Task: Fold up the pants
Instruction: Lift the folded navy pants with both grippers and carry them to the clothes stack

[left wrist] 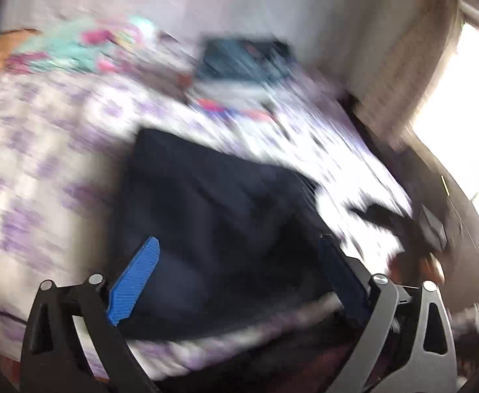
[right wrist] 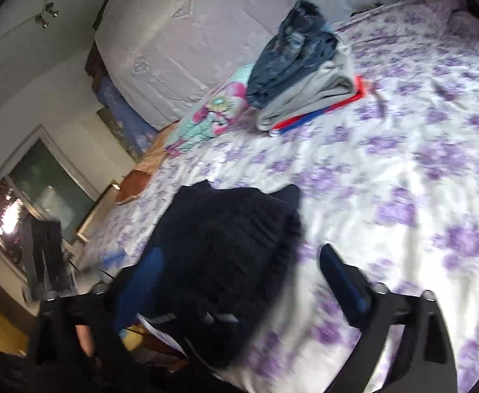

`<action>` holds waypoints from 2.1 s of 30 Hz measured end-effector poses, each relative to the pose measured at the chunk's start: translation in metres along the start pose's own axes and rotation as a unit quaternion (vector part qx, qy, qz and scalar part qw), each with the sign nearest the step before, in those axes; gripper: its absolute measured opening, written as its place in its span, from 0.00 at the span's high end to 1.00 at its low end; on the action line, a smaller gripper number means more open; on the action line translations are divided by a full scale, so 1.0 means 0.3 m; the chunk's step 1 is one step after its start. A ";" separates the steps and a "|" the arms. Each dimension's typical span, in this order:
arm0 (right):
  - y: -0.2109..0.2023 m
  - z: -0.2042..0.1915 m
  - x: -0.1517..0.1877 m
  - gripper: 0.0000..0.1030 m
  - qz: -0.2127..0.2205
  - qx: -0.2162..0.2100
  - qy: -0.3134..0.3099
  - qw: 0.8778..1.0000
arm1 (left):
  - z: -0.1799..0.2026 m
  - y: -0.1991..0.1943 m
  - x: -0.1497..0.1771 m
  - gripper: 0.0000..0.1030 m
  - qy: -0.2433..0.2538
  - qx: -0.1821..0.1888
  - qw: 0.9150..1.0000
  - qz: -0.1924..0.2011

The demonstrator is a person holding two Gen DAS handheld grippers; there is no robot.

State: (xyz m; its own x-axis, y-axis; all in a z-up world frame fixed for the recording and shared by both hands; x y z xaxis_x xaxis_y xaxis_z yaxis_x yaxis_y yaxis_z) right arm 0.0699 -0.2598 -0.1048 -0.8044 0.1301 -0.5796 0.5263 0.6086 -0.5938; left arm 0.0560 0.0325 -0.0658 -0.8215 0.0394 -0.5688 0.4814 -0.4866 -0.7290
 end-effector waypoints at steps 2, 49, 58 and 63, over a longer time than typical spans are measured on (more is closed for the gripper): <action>0.028 0.033 0.039 0.04 -0.039 -0.016 0.017 0.999 | -0.114 0.004 -0.044 0.05 -0.068 0.003 0.998 -0.006; -0.145 -0.077 -0.372 0.59 0.042 0.003 -0.100 0.994 | 0.323 0.219 -0.400 0.51 -0.036 0.182 0.982 -0.034; -0.145 -0.160 -1.085 0.59 0.168 0.094 -0.214 0.957 | 0.340 0.270 -1.076 0.49 -0.036 0.187 0.977 0.096; 0.116 0.142 -1.355 0.17 0.181 0.247 -0.120 0.944 | 0.149 0.680 -1.320 0.41 -0.098 0.112 0.988 0.043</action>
State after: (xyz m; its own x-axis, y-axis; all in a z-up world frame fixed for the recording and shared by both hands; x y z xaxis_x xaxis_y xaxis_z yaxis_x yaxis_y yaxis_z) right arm 0.4269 -0.3247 0.0863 -0.4933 0.0427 -0.8688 0.8666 0.1106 -0.4866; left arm 0.4658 -0.1214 0.0279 -0.8346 -0.1693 -0.5241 0.4900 -0.6627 -0.5663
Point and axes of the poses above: each gripper's, at about its wrist camera, not at the fingertips, and y roughly the way its jaws point, z to its right, x to its underside, the point moved 10 cm from there along y, roughly the way its jaws point, and after that the axes turned 10 degrees about -z, right-handed, at the moved point
